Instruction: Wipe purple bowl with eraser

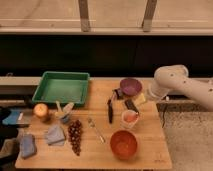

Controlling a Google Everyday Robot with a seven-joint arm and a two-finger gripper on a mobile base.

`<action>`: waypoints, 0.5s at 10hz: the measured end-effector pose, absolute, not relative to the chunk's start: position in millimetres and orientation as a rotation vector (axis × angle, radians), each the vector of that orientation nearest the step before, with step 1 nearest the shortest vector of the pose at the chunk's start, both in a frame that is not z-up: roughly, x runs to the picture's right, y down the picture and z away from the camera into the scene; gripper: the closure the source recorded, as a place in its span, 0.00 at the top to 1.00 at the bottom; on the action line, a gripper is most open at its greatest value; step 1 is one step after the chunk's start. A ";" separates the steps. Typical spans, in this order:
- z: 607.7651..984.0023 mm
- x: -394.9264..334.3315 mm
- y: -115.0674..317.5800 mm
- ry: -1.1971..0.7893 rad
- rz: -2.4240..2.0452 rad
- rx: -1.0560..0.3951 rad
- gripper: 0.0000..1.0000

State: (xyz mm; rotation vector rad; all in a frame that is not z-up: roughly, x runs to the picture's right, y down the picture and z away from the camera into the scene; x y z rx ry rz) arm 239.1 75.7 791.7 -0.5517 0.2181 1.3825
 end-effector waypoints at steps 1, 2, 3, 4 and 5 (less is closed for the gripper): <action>794.9 235.3 76.8 0.207 1.352 -0.584 0.74; 797.5 224.8 73.9 0.181 1.319 -0.608 0.74; 798.3 219.6 72.7 0.168 1.303 -0.620 0.74; 797.6 222.7 74.4 0.174 1.305 -0.622 0.74; 797.9 223.0 74.2 0.173 1.306 -0.621 0.74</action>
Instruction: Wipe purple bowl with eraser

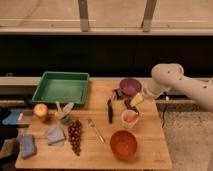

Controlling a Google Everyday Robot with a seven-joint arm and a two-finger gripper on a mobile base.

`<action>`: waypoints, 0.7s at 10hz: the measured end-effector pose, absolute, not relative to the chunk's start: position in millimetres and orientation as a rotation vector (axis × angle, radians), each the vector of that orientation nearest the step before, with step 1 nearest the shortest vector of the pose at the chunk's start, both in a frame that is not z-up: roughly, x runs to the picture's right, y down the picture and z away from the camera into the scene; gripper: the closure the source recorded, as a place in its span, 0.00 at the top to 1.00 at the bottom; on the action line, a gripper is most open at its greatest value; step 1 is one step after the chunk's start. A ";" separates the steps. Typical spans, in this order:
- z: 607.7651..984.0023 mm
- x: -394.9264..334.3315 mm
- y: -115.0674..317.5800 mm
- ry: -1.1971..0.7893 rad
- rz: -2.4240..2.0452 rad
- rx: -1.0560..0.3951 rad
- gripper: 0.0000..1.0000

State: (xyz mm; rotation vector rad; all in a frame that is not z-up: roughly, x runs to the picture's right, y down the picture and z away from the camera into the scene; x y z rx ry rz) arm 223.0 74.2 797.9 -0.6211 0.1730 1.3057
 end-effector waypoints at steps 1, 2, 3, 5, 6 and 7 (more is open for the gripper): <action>798.6 220.7 73.6 0.172 1.302 -0.622 0.74; 799.9 219.0 73.3 0.168 1.298 -0.627 0.74; 804.8 217.5 76.8 0.168 1.290 -0.644 0.74; 822.6 194.6 76.7 0.155 1.256 -0.681 0.74; 833.7 176.3 76.1 0.143 1.233 -0.709 0.74; 840.7 168.0 77.3 0.139 1.219 -0.729 0.74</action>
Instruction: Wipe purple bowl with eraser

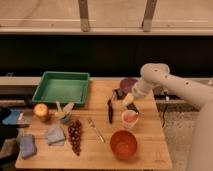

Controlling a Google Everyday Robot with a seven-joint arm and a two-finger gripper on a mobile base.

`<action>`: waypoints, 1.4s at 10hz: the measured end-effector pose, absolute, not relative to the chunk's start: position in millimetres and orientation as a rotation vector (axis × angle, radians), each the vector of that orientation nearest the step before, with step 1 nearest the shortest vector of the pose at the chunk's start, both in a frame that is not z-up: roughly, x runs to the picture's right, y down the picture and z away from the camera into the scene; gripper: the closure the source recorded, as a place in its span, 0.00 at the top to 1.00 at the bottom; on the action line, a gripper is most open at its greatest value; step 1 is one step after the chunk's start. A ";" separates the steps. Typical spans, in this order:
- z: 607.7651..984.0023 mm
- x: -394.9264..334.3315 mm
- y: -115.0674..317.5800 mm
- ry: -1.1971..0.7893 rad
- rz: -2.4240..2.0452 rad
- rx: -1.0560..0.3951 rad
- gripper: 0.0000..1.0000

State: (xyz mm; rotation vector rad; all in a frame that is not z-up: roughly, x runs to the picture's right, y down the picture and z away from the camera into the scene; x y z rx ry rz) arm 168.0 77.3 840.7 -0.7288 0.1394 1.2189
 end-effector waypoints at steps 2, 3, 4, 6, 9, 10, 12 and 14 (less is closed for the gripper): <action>854.4 162.4 87.4 0.153 1.206 -0.764 0.74; 861.2 162.6 94.4 0.170 1.207 -0.771 0.74; 866.3 166.0 101.8 0.192 1.217 -0.774 0.74; 869.4 189.2 111.2 0.250 1.250 -0.760 0.74; 876.2 212.5 123.5 0.320 1.291 -0.760 0.74; 879.4 215.6 125.6 0.336 1.298 -0.759 0.74; 885.7 215.3 126.4 0.356 1.299 -0.758 0.74; 889.6 214.5 129.8 0.368 1.300 -0.761 0.74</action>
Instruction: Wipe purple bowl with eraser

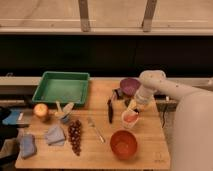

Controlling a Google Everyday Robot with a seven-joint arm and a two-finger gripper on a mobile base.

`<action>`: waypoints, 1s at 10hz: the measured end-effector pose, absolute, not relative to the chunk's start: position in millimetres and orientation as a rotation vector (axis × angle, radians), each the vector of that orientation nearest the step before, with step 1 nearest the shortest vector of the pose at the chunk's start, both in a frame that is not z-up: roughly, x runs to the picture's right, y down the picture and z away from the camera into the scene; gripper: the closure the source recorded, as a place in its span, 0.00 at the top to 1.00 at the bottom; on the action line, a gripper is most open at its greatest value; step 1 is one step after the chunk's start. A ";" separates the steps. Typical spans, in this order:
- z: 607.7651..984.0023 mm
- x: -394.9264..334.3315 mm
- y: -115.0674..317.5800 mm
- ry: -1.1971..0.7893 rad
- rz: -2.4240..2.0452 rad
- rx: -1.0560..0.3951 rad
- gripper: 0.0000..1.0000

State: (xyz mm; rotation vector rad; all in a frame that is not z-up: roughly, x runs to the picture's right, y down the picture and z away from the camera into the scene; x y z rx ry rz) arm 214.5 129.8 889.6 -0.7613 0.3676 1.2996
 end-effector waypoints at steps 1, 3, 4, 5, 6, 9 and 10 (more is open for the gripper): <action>890.9 210.5 133.7 0.375 1.290 -0.766 0.74; 893.3 200.2 140.8 0.377 1.268 -0.780 0.71; 893.6 199.6 144.6 0.380 1.261 -0.784 0.65; 893.1 198.6 147.2 0.379 1.255 -0.787 0.54; 892.5 197.1 148.2 0.374 1.250 -0.789 0.44; 891.0 199.3 148.1 0.369 1.254 -0.787 0.14; 890.6 199.0 148.1 0.369 1.254 -0.788 0.11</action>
